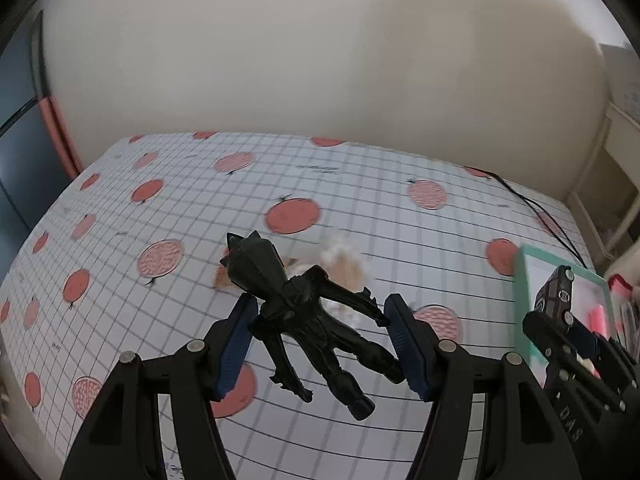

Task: Organize objects
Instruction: 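Lift and carry the car and action figure toward the tray, then lower the car and action figure into the tray and open both tools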

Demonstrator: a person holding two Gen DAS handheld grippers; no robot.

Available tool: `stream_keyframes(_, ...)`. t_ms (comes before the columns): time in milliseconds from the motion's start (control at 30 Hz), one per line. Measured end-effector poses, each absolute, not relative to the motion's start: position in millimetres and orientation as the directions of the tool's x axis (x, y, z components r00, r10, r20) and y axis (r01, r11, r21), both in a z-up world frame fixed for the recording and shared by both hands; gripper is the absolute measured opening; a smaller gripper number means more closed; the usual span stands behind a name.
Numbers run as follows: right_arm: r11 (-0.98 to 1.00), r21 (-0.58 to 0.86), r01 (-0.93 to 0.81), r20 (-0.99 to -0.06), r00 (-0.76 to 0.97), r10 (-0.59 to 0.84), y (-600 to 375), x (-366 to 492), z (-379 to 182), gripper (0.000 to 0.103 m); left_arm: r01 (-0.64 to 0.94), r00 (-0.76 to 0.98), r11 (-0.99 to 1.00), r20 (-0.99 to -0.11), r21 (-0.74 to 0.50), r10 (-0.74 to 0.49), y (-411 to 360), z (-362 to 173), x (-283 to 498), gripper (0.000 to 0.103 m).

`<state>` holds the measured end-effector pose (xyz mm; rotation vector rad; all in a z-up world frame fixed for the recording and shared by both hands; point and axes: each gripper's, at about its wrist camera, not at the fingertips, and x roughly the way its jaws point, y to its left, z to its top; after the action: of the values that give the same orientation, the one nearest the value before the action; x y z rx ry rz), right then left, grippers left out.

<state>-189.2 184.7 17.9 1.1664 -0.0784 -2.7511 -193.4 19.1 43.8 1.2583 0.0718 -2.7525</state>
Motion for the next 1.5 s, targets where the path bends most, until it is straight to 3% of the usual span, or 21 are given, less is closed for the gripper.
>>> stream_keyframes(800,-0.966,0.148,-0.211,-0.744,-0.667,0.032,340.3,-179.4,2.1,0.039,-0.200,-0.687,-0.975,-0.695,-0.100,0.212,147.2,54.1,-177.3,0.067)
stream_keyframes(1167,-0.941,0.205,-0.271,-0.758,-0.652,0.023,373.5,-180.9,-16.3,0.039,-0.285,-0.634,-0.955,-0.732,-0.081,0.251,190.7,28.7,-181.4,0.067)
stream_keyframes(1500,-0.957,0.157,-0.246,-0.770,-0.637,0.037,365.8,-187.1,-25.3,0.040,-0.325,-0.576,-0.943,-0.778,-0.065,0.252,207.2,3.6,-183.1,0.067)
